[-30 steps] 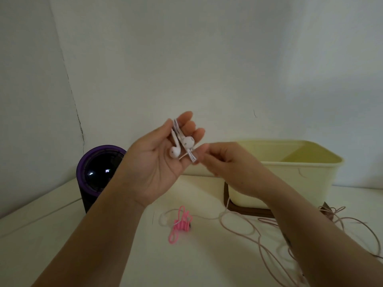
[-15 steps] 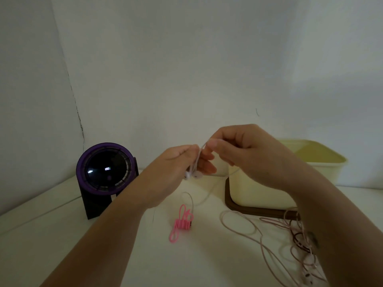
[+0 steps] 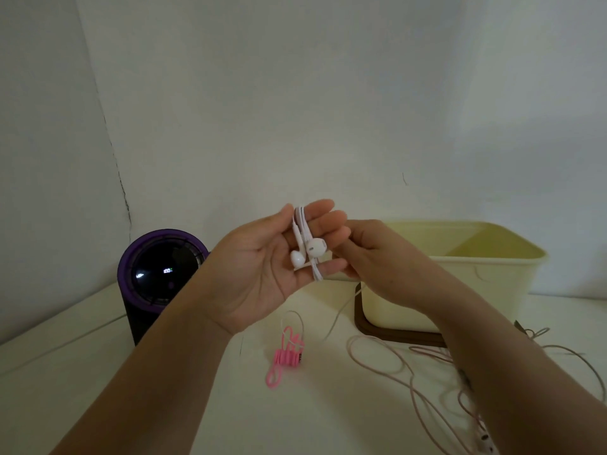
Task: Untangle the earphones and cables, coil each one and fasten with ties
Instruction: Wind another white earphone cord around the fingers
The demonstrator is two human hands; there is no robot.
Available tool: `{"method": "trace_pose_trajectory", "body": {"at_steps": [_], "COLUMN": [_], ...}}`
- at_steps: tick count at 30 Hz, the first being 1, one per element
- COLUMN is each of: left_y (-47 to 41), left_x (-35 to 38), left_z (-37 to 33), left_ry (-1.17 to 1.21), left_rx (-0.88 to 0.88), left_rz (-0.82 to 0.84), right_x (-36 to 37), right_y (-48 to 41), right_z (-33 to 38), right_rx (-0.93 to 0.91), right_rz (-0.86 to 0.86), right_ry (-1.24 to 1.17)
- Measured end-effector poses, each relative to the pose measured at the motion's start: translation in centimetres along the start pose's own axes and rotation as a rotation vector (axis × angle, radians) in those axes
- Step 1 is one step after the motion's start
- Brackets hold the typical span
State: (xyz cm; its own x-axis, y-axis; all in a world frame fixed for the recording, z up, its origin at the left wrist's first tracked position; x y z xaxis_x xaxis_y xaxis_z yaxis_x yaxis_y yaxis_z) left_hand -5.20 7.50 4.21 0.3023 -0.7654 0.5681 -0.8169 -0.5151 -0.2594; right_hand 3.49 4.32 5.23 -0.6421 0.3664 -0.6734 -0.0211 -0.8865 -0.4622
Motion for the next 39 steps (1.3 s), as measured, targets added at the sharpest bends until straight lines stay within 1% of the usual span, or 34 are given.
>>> {"method": "trace_pose_trajectory", "body": {"at_steps": [2,5,11,13,15,17,19,22,25,29,32,34,36,39], "left_y": [0.0,-0.2,-0.3,-0.3,-0.2,-0.3,-0.5,-0.6,-0.4,-0.1,-0.1,-0.1,-0.2,-0.5], "left_x": [0.1,0.1,-1.1,-1.7,-2.1,-2.5,-2.5,-2.3,-2.1,-1.9,-1.7,-1.3,-1.1,-1.1], "left_z": [0.2,0.2,-0.9,-1.4,-1.8,-1.5,-0.7,0.3,0.9,1.8,1.6,1.2,0.7,-0.1], "left_ry": [-0.007,0.012,-0.009,-0.106,-0.294,-0.491,-0.637,-0.757,-0.809,-0.686,-0.472,-0.315,-0.186,-0.021], "left_rx": [0.011,0.034,0.22,0.29,0.335,0.309,0.226,0.131,0.052,-0.066,-0.079,-0.061,-0.018,0.065], "left_rz": [-0.051,-0.08,-0.177,-0.211,-0.247,-0.256,-0.223,-0.182,-0.135,-0.041,0.013,0.027,-0.004,-0.067], "right_x": [-0.2,-0.1,2.2,2.6,2.4,1.6,0.6,-1.2,-2.6,-2.9,-2.1,-1.5,-0.8,0.7], "right_y": [0.1,0.3,0.7,1.0,1.3,1.4,1.3,1.1,0.9,0.5,0.1,-0.1,-0.1,-0.2], "right_z": [0.0,-0.3,0.2,0.6,1.2,1.9,2.4,2.2,1.8,0.6,-0.2,-0.6,-0.9,-0.9], "right_rx": [0.01,0.022,0.02,0.016,0.0,-0.035,-0.057,-0.044,-0.038,0.0,0.012,0.031,0.044,0.04], "right_rz": [0.018,0.076,0.227,0.296,0.327,0.285,0.21,0.083,-0.032,-0.106,-0.092,-0.068,-0.028,0.056], "right_ry": [0.013,0.052,0.185,0.222,0.228,0.206,0.173,0.127,0.121,0.065,0.01,-0.038,-0.062,-0.015]}}
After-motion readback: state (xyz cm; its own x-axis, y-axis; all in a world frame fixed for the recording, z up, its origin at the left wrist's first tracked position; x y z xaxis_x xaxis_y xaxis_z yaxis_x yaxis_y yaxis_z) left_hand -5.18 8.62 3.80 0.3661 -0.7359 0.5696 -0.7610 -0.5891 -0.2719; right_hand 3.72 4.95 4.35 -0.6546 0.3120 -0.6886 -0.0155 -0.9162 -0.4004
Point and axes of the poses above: each hand's wrist, its own y-axis away from the middle knuckle, its own x-axis out of the palm, z = x × y, the point moved 8 cm from there along -y, towards the middle knuckle, and after that the axes turned 6 degrees about y, right-handed, at the moved point
